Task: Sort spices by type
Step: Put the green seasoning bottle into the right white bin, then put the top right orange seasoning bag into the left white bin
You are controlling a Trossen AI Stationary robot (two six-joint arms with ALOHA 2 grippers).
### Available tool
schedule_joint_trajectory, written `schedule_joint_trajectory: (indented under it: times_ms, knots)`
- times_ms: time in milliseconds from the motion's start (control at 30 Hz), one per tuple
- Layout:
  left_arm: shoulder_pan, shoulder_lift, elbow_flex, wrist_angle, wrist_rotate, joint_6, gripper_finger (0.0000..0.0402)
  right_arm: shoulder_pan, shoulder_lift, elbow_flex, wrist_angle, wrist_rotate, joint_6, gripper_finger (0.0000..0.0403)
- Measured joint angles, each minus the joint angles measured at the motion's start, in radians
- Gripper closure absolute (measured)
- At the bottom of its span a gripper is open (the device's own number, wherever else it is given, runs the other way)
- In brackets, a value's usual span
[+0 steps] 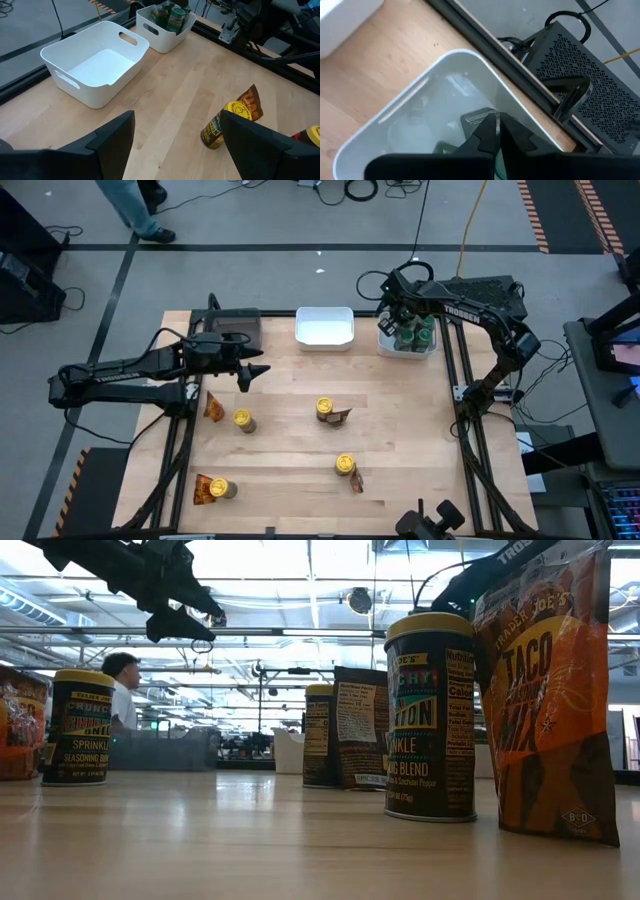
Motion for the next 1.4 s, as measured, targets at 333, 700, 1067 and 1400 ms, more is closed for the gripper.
schedule_joint_trajectory:
  times_ms: [333,700,1067,1400]
  knots:
    - [0.000,0.000,0.000,0.000,0.000,0.016,0.0107,0.008,0.000,0.000,-0.044,-0.053,-0.043,0.0402]
    - [0.000,0.000,0.000,0.000,0.000,0.017,0.0107,0.070,-0.013,0.134,-0.098,-0.048,-0.060,0.0403]
    - [0.000,0.000,0.000,-0.001,0.006,0.016,0.0107,0.318,-0.013,0.303,-0.174,-0.218,-0.048,0.0403]
    - [0.000,0.000,0.000,-0.001,0.112,0.060,0.0107,0.647,-0.013,0.304,-0.155,-0.319,0.124,0.0403]
